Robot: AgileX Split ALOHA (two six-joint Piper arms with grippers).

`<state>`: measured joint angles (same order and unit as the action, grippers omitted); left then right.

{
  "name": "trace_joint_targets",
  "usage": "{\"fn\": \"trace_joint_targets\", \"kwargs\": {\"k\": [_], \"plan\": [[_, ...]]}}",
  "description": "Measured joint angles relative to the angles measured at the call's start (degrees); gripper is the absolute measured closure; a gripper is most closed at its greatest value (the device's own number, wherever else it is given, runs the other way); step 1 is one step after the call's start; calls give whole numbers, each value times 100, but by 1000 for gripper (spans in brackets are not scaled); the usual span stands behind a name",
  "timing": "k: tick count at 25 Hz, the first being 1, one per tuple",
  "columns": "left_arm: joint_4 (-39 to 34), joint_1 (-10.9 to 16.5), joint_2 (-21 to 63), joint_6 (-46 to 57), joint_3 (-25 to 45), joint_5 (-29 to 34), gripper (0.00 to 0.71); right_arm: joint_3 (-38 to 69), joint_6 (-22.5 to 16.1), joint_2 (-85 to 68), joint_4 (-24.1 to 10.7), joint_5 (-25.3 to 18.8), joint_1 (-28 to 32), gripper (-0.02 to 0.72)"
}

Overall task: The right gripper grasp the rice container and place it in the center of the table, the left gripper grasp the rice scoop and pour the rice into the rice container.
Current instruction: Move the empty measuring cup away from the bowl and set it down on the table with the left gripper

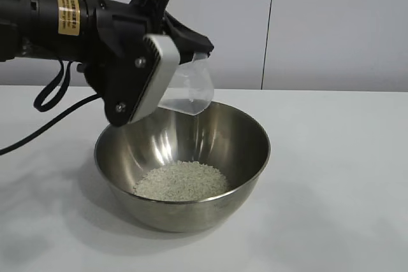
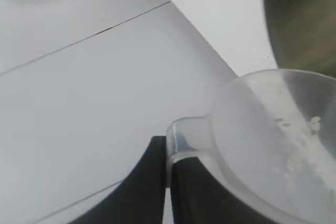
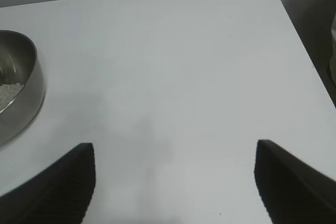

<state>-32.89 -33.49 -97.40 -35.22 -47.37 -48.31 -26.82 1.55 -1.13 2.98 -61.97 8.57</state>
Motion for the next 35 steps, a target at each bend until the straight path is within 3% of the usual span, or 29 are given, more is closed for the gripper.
{"fn": "trace_joint_targets", "kwargs": {"k": [4,8,10,15,21,26,35], "plan": [[1282,80,0,2391,0,-409,701,0,0,0,0,0,0,135],[1912,455,17,3522,297,-1339,701,0,0,0,0,0,0,135],[2197,716,22,3648,667,-1644,701,0,0,0,0,0,0,135],[2965,1402,22,3683,1693,-1677,701,0,0,0,0,0,0,135],[3052,2174,-65,3674,2317,-1682,701,0,0,0,0,0,0,135],[2815,2442,-654,3522,2342,-1702,701,0,0,0,0,0,0,135],[2768,2463,-1519,3212,2342,-1702,701,0,0,0,0,0,0,135]]}}
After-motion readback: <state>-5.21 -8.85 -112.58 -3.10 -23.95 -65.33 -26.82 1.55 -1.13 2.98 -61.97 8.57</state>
